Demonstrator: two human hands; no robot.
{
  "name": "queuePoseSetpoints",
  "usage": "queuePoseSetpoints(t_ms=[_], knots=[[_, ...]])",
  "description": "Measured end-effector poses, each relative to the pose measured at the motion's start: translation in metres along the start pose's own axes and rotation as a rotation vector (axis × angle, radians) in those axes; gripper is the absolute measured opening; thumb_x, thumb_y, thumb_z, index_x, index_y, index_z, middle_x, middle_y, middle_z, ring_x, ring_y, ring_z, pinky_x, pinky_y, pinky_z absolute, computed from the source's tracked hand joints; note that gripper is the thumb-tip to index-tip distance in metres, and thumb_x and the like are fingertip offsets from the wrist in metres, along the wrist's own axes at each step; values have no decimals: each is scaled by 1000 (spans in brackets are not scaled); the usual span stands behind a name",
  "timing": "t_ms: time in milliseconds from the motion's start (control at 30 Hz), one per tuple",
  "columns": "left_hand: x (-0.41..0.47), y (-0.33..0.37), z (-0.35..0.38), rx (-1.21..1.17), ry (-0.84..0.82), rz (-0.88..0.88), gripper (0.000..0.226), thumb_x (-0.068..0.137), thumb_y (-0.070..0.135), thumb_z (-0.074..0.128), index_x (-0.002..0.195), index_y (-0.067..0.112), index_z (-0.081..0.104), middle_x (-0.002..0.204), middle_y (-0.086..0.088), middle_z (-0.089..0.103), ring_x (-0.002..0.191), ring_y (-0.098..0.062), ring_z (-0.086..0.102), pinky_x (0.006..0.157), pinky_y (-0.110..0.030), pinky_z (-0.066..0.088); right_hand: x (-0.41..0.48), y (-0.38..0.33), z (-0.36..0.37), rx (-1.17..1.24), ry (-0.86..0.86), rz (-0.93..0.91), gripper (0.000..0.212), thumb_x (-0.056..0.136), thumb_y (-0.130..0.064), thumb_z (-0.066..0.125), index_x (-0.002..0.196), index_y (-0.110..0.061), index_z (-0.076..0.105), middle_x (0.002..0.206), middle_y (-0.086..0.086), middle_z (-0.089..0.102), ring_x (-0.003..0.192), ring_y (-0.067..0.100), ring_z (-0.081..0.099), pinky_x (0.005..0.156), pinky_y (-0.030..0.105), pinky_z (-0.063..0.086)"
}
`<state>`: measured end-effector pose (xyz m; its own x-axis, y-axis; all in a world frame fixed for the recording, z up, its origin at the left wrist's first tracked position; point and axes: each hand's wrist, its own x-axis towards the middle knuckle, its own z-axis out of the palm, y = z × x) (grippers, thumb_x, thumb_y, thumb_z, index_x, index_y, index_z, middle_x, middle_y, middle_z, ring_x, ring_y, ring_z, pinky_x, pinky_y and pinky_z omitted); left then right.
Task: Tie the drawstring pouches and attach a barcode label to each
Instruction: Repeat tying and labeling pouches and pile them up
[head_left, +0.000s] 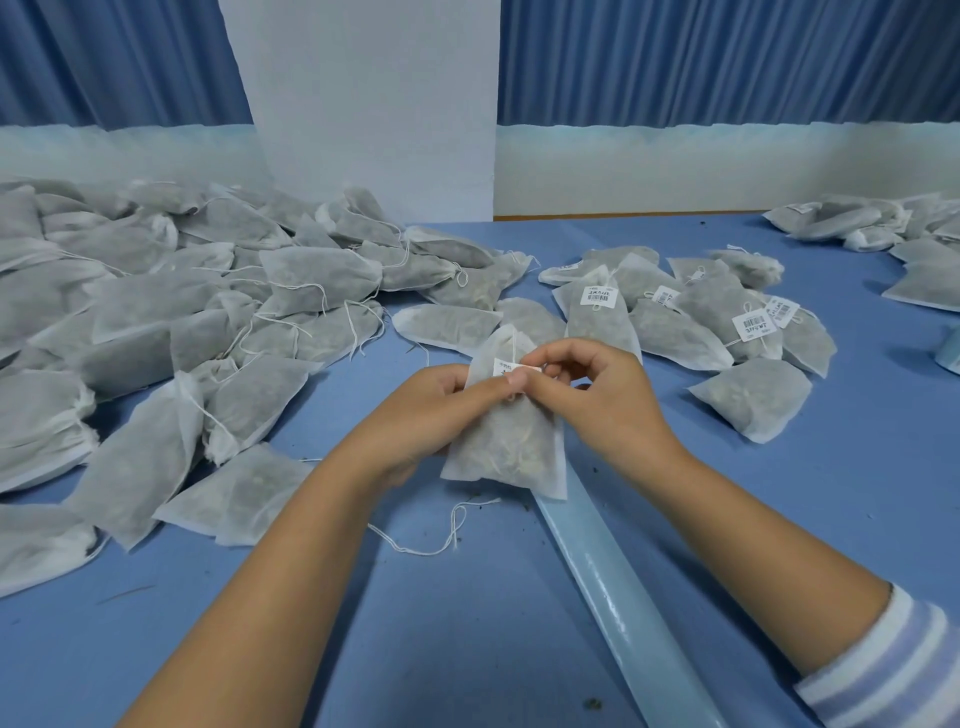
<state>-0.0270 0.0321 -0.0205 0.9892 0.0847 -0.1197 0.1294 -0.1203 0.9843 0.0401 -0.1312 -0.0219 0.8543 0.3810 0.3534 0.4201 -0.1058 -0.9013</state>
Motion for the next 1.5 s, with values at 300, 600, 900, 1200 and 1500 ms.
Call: queuePoseSetpoints(t_ms=[300, 600, 900, 1200, 1500], knots=[[1, 1, 4, -85, 110, 8, 29, 102, 33, 50, 104, 17, 74, 104, -8, 76, 100, -25, 71, 95, -48, 52, 2, 3, 0, -17, 14, 49, 33, 78, -27, 80, 106, -25, 64, 88, -6, 58, 67, 0, 50, 68, 8, 42], [-3, 3, 7, -115, 106, 144, 28, 102, 33, 50, 93, 22, 74, 83, 6, 76, 73, -5, 69, 61, -15, 50, 3, -2, -3, 360, -191, 354, 32, 86, -30, 71, 105, -5, 68, 91, 4, 76, 83, 16, 72, 66, 23, 56], [-3, 3, 8, -107, 92, 178, 27, 102, 34, 50, 96, 23, 74, 84, 8, 76, 72, -2, 68, 60, -12, 48, 4, -4, -3, 526, -223, 398, 25, 89, -25, 67, 105, -6, 69, 97, 8, 73, 88, 19, 69, 77, 29, 57], [-3, 4, 10, -93, 118, 163, 30, 102, 36, 51, 88, 28, 77, 82, 9, 75, 70, -1, 68, 58, -12, 48, 5, -4, -5, 535, -214, 377, 15, 88, -25, 69, 98, -14, 72, 96, 5, 74, 88, 17, 70, 75, 28, 58], [3, 2, 6, -123, 397, 163, 32, 101, 41, 51, 91, 20, 73, 94, -5, 77, 89, -23, 72, 83, -41, 56, -1, -2, -1, 294, -250, 123, 50, 89, -13, 70, 122, -41, 47, 97, 11, 73, 81, 20, 69, 74, 33, 56]])
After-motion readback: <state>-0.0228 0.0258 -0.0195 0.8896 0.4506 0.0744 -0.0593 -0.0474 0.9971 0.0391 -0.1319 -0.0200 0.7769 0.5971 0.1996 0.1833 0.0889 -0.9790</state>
